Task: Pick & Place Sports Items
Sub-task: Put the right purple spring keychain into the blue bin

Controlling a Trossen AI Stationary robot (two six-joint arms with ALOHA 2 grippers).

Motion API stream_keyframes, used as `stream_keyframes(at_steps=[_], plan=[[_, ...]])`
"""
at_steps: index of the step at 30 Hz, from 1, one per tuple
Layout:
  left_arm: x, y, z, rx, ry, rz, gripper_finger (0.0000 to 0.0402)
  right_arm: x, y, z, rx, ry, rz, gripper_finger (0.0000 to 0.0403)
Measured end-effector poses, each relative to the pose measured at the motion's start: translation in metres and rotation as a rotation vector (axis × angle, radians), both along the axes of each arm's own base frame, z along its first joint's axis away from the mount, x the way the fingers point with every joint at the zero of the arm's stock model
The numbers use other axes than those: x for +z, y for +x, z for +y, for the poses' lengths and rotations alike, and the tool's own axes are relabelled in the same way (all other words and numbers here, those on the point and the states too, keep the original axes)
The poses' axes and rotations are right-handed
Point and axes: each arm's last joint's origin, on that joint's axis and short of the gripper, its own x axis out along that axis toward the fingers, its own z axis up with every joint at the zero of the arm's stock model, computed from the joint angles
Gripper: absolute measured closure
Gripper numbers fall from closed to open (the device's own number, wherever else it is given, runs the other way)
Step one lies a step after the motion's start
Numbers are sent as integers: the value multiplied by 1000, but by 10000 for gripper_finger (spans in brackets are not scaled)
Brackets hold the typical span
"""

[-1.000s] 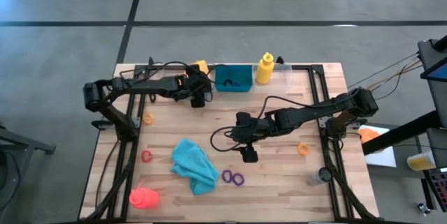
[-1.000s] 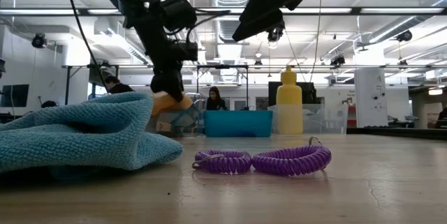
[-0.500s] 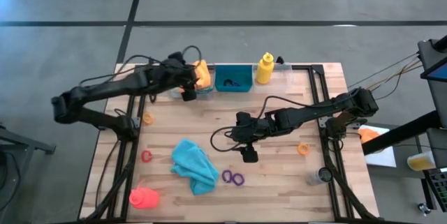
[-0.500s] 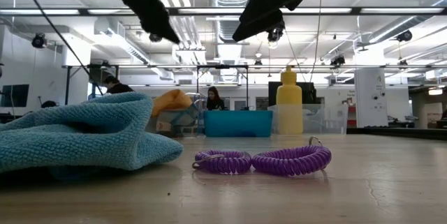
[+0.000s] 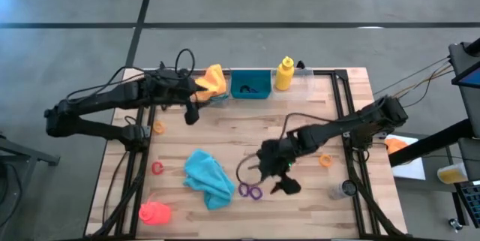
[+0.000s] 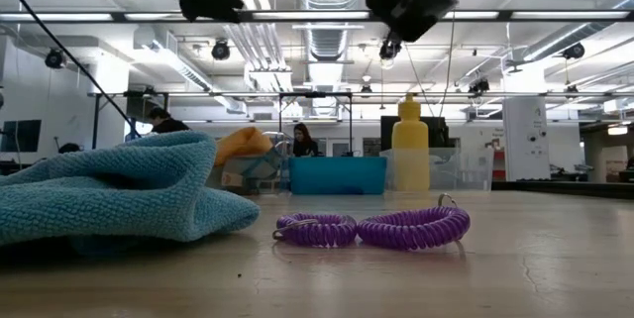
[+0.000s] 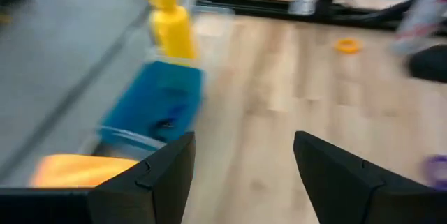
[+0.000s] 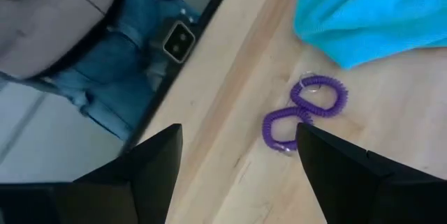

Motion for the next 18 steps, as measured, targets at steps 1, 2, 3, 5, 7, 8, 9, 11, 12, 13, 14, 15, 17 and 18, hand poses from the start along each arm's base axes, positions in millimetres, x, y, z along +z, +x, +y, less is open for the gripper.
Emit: stream_keyframes(at_steps=[1,2,3,5,7,8,9,11,12,13,14,15,17,18], plan=[[-1,1,-3,-12,-37,-6,155,-2,-2,7,-3,-26,-10,124],[-1,2,-6,-15,-79,-11,155,-3,-4,13,-10,-55,-22,124],[-2,2,-9,-7,-125,-13,155,-4,-6,21,-18,-91,-40,124],[-3,3,-15,14,-219,-23,155,-4,-9,34,-46,-163,-92,124],[-4,3,-21,13,-268,-18,155,-4,-12,44,-118,-247,-151,124],[-4,4,-25,2,-276,-14,155,-5,-14,48,-164,-284,-177,124],[-4,4,-28,-9,-286,-13,155,-7,-16,52,-216,-309,-196,124],[-5,5,-36,-29,-310,-12,155,-11,-18,57,-326,-306,-221,124],[-5,5,-40,-37,-325,-10,155,-15,-20,59,-374,-280,-222,124],[-7,6,-44,-47,-338,-9,155,-19,-21,61,-411,-246,-215,124],[-9,7,-48,-55,-354,-9,155,-23,-23,63,-440,-209,-206,124],[-11,7,-52,-63,-367,-9,155,-28,-26,65,-459,-178,-200,124],[-17,9,-59,-83,-390,-18,155,-38,-31,69,-476,-130,-200,124],[-20,10,-62,-90,-401,-26,155,-42,-34,71,-477,-110,-207,124]])
